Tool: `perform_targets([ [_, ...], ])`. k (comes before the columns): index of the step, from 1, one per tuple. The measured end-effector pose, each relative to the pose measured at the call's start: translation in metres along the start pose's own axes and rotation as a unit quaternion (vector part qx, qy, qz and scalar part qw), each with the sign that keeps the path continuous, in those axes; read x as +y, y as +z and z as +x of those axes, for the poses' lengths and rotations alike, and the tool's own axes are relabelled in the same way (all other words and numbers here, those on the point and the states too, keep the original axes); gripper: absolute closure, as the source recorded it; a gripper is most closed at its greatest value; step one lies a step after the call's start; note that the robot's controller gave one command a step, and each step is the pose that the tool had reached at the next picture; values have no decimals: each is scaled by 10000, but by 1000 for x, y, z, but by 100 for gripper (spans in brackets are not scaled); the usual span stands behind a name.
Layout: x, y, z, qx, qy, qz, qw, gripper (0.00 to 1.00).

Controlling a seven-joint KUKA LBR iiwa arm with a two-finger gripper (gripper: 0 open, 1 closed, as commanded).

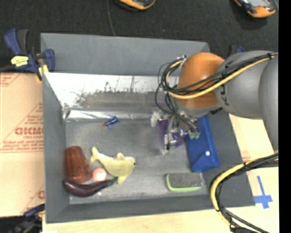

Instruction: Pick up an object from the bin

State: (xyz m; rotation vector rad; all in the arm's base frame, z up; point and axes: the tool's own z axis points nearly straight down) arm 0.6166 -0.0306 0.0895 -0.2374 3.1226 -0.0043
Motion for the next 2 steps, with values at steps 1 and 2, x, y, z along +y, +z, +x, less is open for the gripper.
perform_targets([
  [1, -15, -4, -3, 7, 989, -21, 9951, 0],
  [2, -41, -19, 4, -4, 1685, -9, 9857, 0],
])
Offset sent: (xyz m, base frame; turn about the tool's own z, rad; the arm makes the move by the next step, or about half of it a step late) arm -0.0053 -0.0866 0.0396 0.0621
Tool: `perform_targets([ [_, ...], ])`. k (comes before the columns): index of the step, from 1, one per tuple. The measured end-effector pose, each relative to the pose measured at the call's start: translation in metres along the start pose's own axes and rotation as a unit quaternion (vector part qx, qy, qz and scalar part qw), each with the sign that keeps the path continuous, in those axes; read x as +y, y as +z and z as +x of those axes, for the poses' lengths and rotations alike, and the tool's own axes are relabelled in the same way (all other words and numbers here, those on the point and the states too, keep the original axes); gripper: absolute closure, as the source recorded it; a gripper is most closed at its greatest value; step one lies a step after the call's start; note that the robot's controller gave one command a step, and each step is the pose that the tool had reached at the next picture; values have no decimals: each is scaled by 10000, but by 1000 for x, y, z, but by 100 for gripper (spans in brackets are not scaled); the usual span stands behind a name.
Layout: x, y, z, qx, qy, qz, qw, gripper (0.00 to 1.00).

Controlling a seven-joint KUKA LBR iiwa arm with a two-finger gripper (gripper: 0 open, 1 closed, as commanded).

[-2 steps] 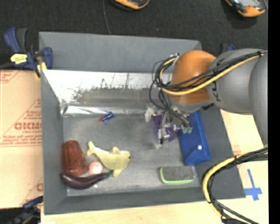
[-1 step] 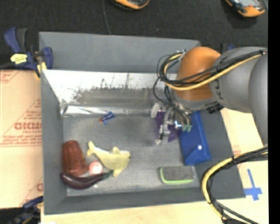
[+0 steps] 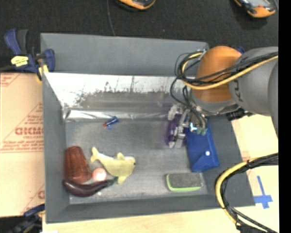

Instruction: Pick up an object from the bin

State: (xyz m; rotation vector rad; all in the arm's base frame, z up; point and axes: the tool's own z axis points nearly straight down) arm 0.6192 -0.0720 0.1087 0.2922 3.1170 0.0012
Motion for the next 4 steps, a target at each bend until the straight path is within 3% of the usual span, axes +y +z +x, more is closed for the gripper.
perform_targets([
  [1, -2, 25, -41, -57, -353, -46, 9994, 100],
  [3, -5, 22, -39, -114, -266, -64, 9996, 100],
  [4, -11, -24, -36, -113, -289, -53, 9995, 100],
])
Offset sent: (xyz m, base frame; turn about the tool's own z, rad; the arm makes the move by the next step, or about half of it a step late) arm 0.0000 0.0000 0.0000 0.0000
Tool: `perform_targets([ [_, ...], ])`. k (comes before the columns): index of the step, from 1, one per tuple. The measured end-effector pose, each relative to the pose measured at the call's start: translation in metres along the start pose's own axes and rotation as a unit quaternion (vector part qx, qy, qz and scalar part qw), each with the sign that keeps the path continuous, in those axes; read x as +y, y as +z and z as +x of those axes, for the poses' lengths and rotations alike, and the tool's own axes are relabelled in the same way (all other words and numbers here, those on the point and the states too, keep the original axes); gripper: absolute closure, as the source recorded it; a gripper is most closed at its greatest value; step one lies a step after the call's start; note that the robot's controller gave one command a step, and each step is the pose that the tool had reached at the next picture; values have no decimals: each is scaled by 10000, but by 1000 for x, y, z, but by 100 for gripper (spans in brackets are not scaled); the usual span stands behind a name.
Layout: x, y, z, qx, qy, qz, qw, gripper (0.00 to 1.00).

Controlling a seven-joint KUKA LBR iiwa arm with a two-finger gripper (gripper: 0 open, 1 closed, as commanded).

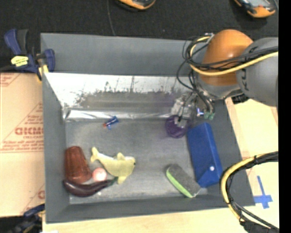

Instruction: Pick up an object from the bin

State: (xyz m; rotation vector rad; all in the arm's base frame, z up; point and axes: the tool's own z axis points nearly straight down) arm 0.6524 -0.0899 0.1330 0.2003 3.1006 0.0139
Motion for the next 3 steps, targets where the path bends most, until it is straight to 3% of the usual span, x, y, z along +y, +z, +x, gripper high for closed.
perform_targets([
  [2, -5, 32, 4, -57, -132, 18, 9999, 100],
  [3, 1, -4, 7, -56, 10, 1, 10000, 100],
])
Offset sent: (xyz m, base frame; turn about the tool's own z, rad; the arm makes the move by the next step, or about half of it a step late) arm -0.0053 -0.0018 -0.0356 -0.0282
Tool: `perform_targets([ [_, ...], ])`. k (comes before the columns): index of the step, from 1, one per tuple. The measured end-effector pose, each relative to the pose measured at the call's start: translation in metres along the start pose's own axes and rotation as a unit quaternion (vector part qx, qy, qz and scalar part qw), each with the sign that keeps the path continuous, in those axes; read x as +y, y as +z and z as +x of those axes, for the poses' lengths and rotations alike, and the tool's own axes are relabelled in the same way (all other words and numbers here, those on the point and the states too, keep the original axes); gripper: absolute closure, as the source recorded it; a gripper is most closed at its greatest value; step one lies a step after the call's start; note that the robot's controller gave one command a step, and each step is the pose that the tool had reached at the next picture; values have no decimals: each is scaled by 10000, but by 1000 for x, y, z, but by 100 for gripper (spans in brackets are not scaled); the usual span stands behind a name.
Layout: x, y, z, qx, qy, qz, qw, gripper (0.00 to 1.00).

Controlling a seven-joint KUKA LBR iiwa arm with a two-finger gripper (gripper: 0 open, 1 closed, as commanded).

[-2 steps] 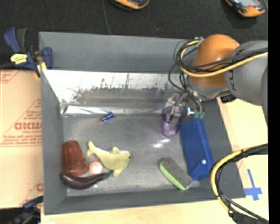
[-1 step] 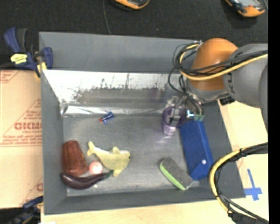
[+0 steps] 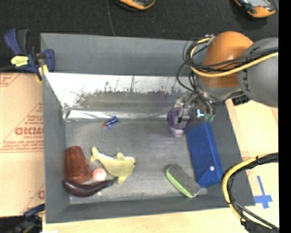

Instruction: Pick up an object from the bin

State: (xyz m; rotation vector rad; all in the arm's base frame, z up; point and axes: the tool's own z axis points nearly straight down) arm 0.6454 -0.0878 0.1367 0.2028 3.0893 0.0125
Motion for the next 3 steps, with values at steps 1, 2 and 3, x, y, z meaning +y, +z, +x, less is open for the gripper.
perform_targets([
  [1, -12, -48, -5, 0, -266, 15, 9996, 100],
  [2, -10, -60, -5, -15, -211, 4, 9998, 100],
  [3, -8, -123, -7, -6, -237, 9, 9997, 100],
])
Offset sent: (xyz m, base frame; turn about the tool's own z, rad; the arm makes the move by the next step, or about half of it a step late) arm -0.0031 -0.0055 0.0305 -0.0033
